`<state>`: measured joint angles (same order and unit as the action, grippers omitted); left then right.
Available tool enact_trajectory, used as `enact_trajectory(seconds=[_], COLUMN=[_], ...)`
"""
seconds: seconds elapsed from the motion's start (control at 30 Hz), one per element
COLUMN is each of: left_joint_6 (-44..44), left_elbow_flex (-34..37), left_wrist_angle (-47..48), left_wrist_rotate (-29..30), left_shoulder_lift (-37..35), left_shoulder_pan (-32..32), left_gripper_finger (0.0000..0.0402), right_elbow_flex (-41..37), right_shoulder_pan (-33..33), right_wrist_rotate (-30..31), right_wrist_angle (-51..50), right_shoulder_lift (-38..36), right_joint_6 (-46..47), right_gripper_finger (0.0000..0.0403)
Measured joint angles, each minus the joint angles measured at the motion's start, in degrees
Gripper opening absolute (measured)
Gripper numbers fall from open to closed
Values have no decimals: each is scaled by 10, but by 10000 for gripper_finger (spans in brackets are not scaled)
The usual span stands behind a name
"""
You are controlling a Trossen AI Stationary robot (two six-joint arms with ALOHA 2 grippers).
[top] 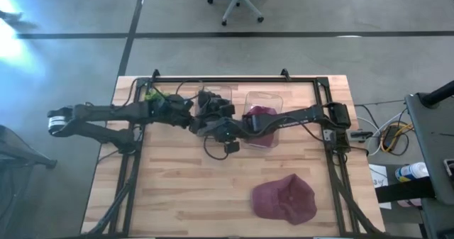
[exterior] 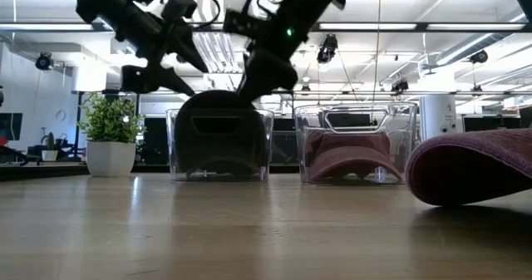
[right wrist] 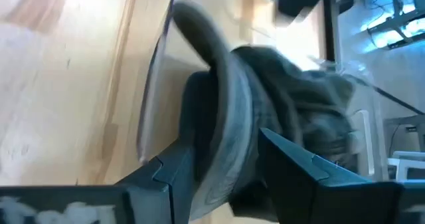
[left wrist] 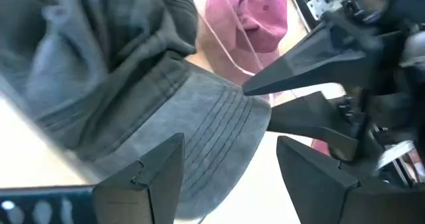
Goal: Pick & Place hat
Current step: Put the black cap into the left transparent bin
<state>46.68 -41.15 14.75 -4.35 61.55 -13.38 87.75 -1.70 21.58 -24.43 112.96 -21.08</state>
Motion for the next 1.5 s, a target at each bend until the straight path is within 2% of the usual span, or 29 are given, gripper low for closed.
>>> enact_trajectory(seconds=[0.2, 0.47, 0.73, 0.93, 1.07, 1.13, 1.23, 1.4, 1.5], left_joint_6=[1, -12, -84, -106, -109, -112, -140, -234, -239], left_elbow_flex=[-3, -28, -92, -132, -145, -135, -108, -44, -22], left_wrist_angle=[-67, -61, 82, 100, 98, 96, 82, -56, -102], left_wrist_rotate=[-24, -36, 48, 79, 93, 106, 153, 276, 312], left_shoulder_lift=[66, 171, 188, 166, 133, 114, 94, 97, 115], left_shoulder_pan=[17, 25, 26, 26, 35, 46, 76, 139, 152], left_gripper_finger=[232, 232, 232, 232, 232, 232, 232, 232, 232], right_elbow_flex=[25, 47, 45, 40, 38, 38, 38, 42, 57], right_shoulder_pan=[-4, -8, -8, -8, 10, 39, 100, 183, 211], right_wrist_rotate=[1, 5, 11, 8, -3, -53, -175, -330, -387], right_wrist_angle=[-36, -80, -154, -191, -187, -175, -131, -82, -81], right_shoulder_lift=[-1, -48, -129, -165, -163, -155, -129, -74, -33], right_joint_6=[-3, 13, 93, 171, 232, 267, 288, 309, 318], right_gripper_finger=[163, 166, 167, 164, 164, 160, 145, 111, 89])
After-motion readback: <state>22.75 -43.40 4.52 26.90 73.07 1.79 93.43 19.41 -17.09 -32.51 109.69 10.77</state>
